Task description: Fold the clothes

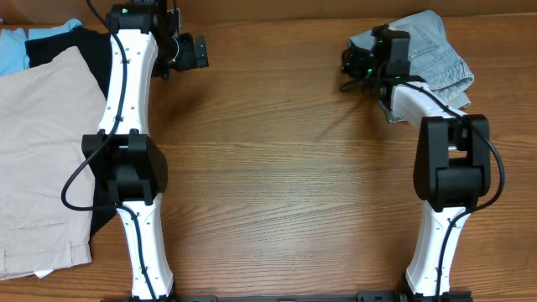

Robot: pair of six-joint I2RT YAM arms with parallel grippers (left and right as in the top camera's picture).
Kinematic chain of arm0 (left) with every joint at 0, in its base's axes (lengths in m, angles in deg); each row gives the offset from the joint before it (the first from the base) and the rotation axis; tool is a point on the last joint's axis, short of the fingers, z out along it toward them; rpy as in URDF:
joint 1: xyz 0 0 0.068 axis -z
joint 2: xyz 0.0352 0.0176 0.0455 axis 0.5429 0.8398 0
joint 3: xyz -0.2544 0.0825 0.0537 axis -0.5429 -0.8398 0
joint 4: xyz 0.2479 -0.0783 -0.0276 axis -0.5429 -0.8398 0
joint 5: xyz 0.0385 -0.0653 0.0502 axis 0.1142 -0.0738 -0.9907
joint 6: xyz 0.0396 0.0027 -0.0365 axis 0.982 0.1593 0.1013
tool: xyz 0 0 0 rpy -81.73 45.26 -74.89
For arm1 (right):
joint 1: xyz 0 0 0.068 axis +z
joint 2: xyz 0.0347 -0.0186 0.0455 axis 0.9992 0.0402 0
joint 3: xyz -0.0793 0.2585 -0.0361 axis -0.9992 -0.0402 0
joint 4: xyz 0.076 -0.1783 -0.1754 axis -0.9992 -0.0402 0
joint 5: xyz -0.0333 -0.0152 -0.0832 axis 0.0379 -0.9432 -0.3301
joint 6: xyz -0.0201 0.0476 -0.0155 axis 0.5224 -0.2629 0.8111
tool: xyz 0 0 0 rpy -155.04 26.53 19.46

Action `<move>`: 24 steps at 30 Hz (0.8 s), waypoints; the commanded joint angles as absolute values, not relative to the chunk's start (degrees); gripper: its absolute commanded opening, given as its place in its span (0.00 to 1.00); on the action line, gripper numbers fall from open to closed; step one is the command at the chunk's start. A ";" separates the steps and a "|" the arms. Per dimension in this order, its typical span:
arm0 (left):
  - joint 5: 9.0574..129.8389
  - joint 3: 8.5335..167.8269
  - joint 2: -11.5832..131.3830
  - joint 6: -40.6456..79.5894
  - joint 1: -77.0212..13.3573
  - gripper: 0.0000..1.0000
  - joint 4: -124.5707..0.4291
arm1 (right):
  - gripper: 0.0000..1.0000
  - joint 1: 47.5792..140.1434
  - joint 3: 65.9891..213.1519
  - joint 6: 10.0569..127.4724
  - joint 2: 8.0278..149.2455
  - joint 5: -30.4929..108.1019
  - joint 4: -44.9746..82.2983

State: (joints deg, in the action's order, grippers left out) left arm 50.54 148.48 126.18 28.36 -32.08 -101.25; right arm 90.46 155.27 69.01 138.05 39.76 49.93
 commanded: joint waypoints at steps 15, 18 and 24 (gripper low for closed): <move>50.19 148.31 126.60 27.40 -31.56 1.00 -101.10 | 0.75 89.44 155.41 72.00 140.48 31.95 54.85; 50.19 148.31 126.60 27.40 -31.56 1.00 -101.05 | 0.76 89.04 155.41 72.00 140.55 30.38 55.87; 50.17 148.31 126.60 27.40 -31.56 1.00 -101.01 | 0.76 86.70 155.41 71.98 140.66 30.36 56.77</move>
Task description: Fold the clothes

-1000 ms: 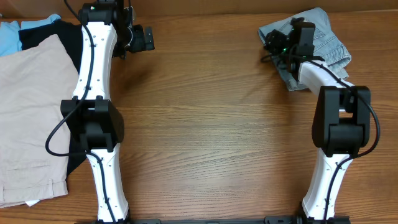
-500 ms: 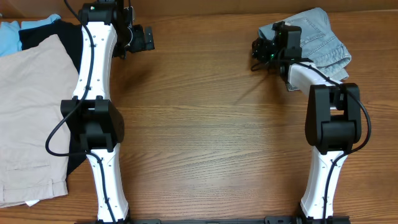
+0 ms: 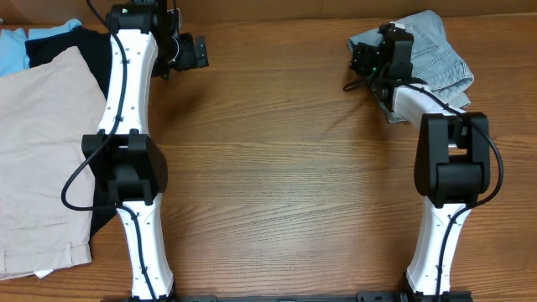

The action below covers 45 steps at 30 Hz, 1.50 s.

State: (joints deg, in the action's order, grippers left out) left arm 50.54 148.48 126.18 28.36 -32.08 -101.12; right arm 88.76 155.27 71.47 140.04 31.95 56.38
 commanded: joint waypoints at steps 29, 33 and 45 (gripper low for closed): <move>50.19 148.31 126.60 27.37 -30.90 1.00 -99.11 | 0.76 73.46 155.41 56.42 145.90 22.62 52.44; 50.19 148.31 126.60 27.35 -30.90 1.00 -99.09 | 0.78 73.96 155.41 48.18 145.90 23.49 53.40; 50.21 148.31 126.60 27.37 -30.92 1.00 -98.50 | 1.00 75.69 155.47 57.03 138.47 25.96 56.09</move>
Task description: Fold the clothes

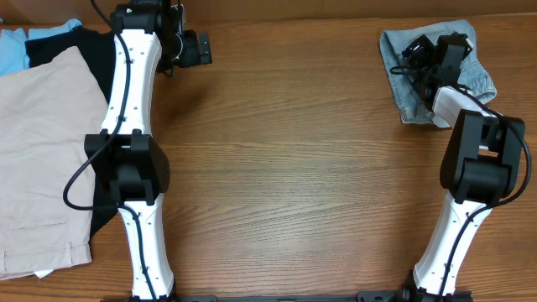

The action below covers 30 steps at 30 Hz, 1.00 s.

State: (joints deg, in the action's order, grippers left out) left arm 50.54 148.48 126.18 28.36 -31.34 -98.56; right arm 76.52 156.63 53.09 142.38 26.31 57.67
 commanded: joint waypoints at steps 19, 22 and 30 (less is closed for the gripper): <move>50.21 148.31 126.60 27.20 -31.01 1.00 -98.34 | 1.00 79.71 155.45 69.20 77.34 39.01 10.06; 50.21 148.31 126.60 27.20 -30.95 1.00 -98.34 | 1.00 79.71 155.45 69.20 72.13 39.01 8.25; 50.21 148.31 126.60 27.20 -30.97 1.00 -98.34 | 1.00 79.71 155.45 69.27 65.21 37.92 5.27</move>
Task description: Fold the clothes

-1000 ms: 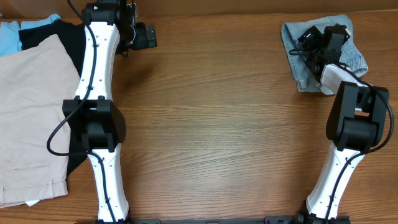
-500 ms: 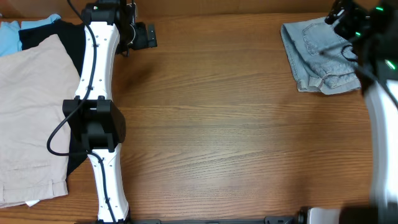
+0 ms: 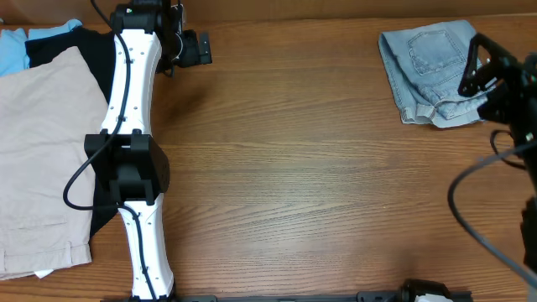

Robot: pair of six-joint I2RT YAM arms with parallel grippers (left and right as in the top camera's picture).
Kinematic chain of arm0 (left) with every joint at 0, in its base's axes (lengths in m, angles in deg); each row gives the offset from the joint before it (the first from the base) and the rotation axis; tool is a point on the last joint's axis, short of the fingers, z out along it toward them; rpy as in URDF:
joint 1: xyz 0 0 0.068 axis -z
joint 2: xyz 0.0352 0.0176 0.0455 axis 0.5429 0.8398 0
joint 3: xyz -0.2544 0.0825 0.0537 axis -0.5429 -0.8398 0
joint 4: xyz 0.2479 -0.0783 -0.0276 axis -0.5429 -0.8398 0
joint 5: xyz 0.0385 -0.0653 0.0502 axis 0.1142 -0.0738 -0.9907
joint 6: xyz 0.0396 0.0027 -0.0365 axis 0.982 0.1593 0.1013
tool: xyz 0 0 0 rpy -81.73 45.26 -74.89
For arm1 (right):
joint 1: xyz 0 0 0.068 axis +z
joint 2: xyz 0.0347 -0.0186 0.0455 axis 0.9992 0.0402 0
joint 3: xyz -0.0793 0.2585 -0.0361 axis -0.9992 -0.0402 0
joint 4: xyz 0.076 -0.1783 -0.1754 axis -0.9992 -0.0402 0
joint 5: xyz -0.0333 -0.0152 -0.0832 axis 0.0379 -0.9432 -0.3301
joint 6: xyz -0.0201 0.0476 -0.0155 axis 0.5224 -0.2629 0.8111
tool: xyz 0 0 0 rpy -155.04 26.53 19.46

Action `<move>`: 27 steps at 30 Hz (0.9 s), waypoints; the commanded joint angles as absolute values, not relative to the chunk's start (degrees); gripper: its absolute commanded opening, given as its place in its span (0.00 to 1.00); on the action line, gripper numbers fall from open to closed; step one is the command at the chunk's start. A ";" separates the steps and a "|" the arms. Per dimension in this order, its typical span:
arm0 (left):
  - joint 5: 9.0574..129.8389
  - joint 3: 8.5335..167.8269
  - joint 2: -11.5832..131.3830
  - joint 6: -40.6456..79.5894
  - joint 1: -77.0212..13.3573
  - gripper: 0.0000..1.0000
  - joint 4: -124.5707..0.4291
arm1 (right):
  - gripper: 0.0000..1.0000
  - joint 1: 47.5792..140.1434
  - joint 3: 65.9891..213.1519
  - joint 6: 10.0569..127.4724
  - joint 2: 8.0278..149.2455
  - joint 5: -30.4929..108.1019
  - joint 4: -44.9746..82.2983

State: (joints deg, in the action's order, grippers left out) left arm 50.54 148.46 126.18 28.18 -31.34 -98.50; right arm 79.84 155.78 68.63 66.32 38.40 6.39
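Folded light-blue denim shorts lie flat at the far right of the wooden table. My right gripper hangs raised over the shorts' right edge, looks open and holds nothing; its arm fills the right border. At the far left, beige shorts lie spread on top of a black garment and a light-blue one. My left gripper sits near the table's back edge, right of that pile, open and empty.
The left arm runs from the front edge up along the pile's right side. The table's back edge lies just behind both grippers. Bare wood spans the middle between the pile and the denim shorts.
My right gripper was down on the denim shorts and is now off them, raised at their right edge. The shorts lie uncovered in about the same place. The left arm is unchanged.
The right gripper was on the bunched denim shorts at the back, right of centre, and stayed there a moment later. Then the shorts and gripper were further right, with the shorts flatter. Now the gripper is off them. The left arm barely moved.
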 commanded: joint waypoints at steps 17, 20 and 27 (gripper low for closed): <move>50.21 148.31 126.60 27.20 -30.97 1.00 -98.34 | 1.00 83.27 122.05 69.22 49.45 32.78 20.86; 50.21 148.31 126.60 27.18 -30.97 1.00 -98.32 | 1.00 83.88 108.48 69.20 42.28 33.00 31.02; 50.21 148.31 126.60 27.18 -30.97 1.00 -98.34 | 1.00 87.58 83.98 69.20 26.41 32.39 45.67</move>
